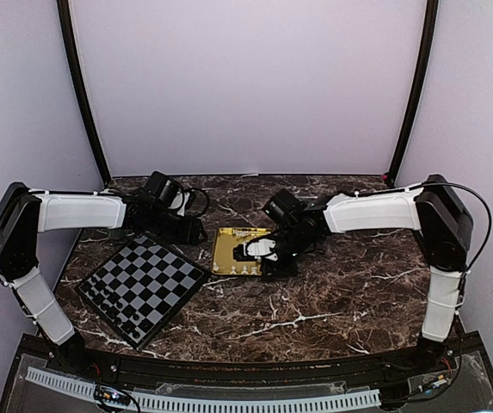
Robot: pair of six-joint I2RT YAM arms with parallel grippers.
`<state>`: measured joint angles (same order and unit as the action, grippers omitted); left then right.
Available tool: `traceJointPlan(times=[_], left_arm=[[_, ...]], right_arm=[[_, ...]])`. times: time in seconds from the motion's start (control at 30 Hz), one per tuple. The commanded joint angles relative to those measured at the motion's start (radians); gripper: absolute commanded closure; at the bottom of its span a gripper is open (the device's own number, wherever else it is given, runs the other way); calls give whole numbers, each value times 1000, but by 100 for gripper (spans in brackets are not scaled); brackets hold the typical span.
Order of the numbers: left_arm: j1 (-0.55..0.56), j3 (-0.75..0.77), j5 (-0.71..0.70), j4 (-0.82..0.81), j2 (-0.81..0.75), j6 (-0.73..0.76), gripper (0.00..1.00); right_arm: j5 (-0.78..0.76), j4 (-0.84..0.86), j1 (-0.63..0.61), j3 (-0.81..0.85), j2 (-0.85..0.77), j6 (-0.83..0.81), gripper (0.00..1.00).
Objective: Set up the chess pieces on the board
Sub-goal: Pick up the storage box from the center of the board.
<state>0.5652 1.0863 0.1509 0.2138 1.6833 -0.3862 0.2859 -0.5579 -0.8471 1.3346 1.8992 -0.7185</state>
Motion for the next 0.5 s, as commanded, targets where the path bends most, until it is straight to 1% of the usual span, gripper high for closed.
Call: traceJointPlan(times=[0.0, 0.23, 0.47], left_arm=[[1, -4, 28, 13, -15, -29, 40], [2, -18, 39, 2, -17, -31, 40], [2, 2, 55, -3, 7, -22, 40]], right_arm=[[-58, -5, -25, 76, 83, -50, 75], [-107, -22, -27, 99, 145, -50, 77], [-106, -31, -27, 92, 139, -36, 80]])
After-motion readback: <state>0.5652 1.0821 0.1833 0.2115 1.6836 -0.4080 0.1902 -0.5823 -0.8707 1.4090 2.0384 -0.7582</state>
